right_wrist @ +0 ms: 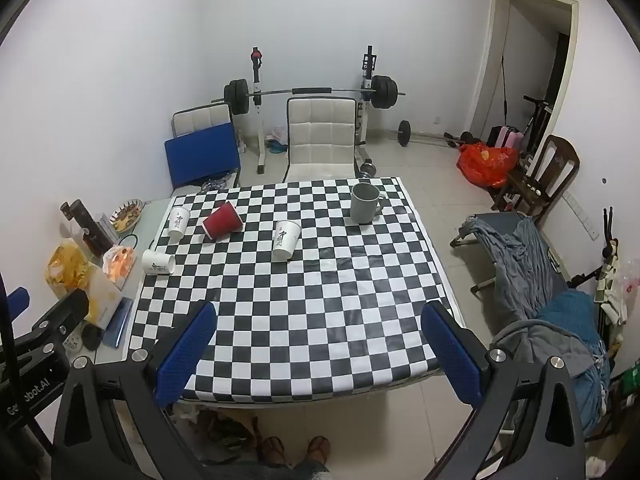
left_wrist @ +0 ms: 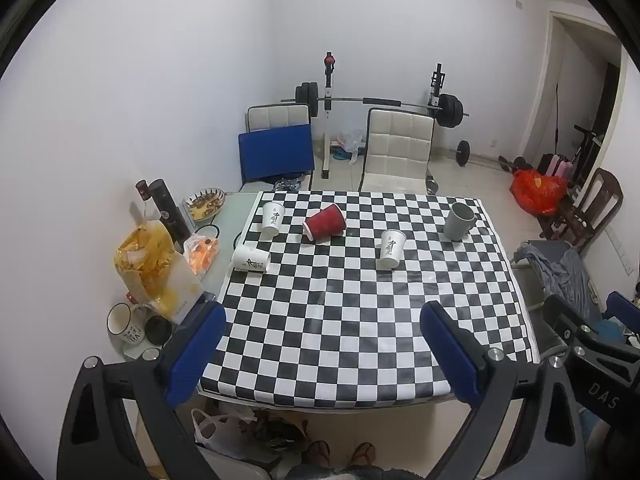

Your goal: Flip cup upright

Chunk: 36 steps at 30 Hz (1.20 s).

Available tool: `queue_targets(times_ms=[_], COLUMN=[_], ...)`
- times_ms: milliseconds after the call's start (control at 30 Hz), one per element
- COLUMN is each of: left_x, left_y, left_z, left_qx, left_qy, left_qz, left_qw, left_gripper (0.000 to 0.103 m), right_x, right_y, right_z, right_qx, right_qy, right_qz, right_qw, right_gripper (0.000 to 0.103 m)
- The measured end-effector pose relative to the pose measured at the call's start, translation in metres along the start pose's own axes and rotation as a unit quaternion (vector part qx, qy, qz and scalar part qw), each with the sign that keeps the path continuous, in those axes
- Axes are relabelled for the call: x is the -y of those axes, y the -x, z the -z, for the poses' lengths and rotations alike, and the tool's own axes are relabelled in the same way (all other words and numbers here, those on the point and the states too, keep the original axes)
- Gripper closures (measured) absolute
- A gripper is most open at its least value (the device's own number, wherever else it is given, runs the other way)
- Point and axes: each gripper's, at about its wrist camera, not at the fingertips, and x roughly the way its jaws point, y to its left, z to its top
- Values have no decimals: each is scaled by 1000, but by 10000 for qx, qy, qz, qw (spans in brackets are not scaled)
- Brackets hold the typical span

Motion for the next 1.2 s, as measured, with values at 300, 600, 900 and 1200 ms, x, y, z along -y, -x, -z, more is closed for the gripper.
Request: queue_targets(times_ms=[300, 600, 900, 1200], left_x=[-6, -5, -4, -2], left_y=[-1, -4, -2, -3], left_z=[-8, -10, -20, -23], left_qx=[28, 53, 72, 129], left_qy=[49, 47, 37, 38], left_qz=[13, 35, 31, 33], left_qw=[10000, 10000, 10000, 9999], left_gripper=[4, 4, 4, 4], right_x=[-1, 0, -1, 2], right_y=[1, 0, 1, 5], right_z=[-1, -3, -18, -27], right_qx=[42, 74, 106, 133], right_qy=[20, 22, 29, 23], right_qz=[33, 23, 59, 63], right_qw=[10000, 10000, 9999, 9999], right_gripper=[0, 0, 0, 0])
